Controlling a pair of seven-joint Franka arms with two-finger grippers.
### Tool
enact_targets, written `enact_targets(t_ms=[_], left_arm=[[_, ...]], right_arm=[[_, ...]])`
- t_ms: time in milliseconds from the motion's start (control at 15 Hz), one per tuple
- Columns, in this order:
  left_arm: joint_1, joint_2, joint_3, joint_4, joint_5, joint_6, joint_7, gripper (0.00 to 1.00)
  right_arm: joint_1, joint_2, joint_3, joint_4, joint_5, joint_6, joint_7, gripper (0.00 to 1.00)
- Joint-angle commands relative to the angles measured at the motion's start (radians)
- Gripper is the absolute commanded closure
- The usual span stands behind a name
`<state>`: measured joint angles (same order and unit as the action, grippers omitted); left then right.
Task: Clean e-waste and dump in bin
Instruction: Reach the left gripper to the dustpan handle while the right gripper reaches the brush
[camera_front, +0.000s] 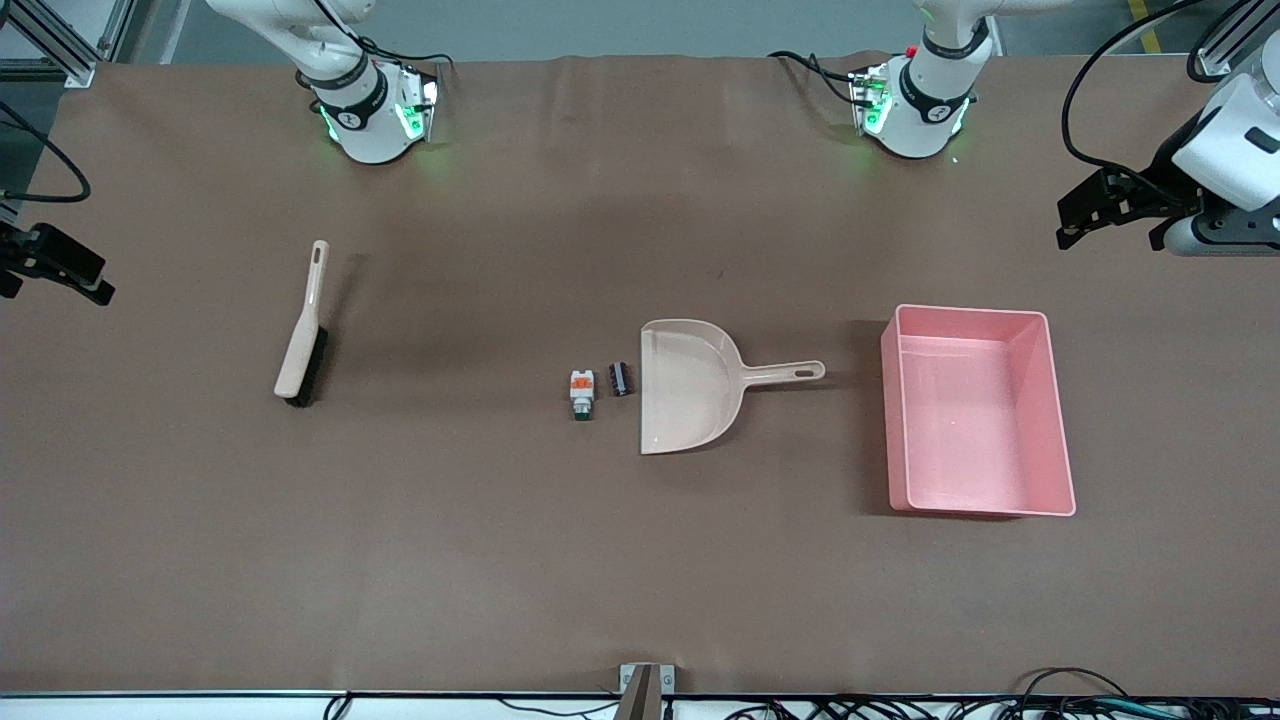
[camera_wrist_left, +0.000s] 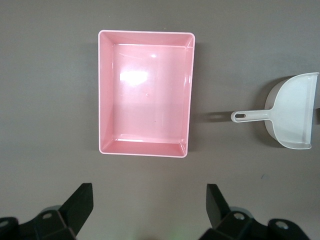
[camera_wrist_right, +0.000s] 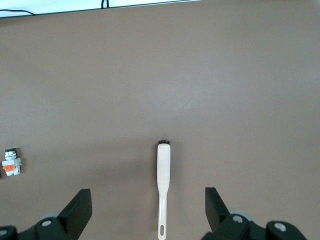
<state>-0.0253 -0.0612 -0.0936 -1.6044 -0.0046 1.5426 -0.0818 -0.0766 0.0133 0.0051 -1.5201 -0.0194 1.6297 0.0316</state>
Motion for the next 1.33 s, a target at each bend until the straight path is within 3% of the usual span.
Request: enact_targets(t_ms=[0, 467, 933, 1067, 1267], left_arm=[[0.004, -0.002, 0.0, 0.014, 0.006, -0.022, 0.02, 0.0], [-0.018, 0.049, -0.017, -0.003, -0.05, 0.026, 0.028, 0.0], [-0.054, 0.061, -0.167, -0.238, -0.067, 0.315, 0.162, 0.0], [-0.062, 0.061, -0.214, -0.337, -0.063, 0.463, 0.207, 0.01], [-0.064, 0.076, -0.268, -0.448, -0.061, 0.65, 0.314, 0.04]], right_arm=[[-0.02, -0.001, 0.006, 0.008, 0.004, -0.024, -0.006, 0.0], [-0.023, -0.001, 0.004, -0.011, 0.004, -0.021, -0.009, 0.0], [-0.046, -0.021, 0.006, -0.362, 0.013, 0.172, -0.01, 0.0], [-0.041, -0.022, 0.006, -0.471, 0.013, 0.316, -0.012, 0.0], [-0.048, -0.018, 0.006, -0.551, 0.013, 0.395, -0.015, 0.0]])
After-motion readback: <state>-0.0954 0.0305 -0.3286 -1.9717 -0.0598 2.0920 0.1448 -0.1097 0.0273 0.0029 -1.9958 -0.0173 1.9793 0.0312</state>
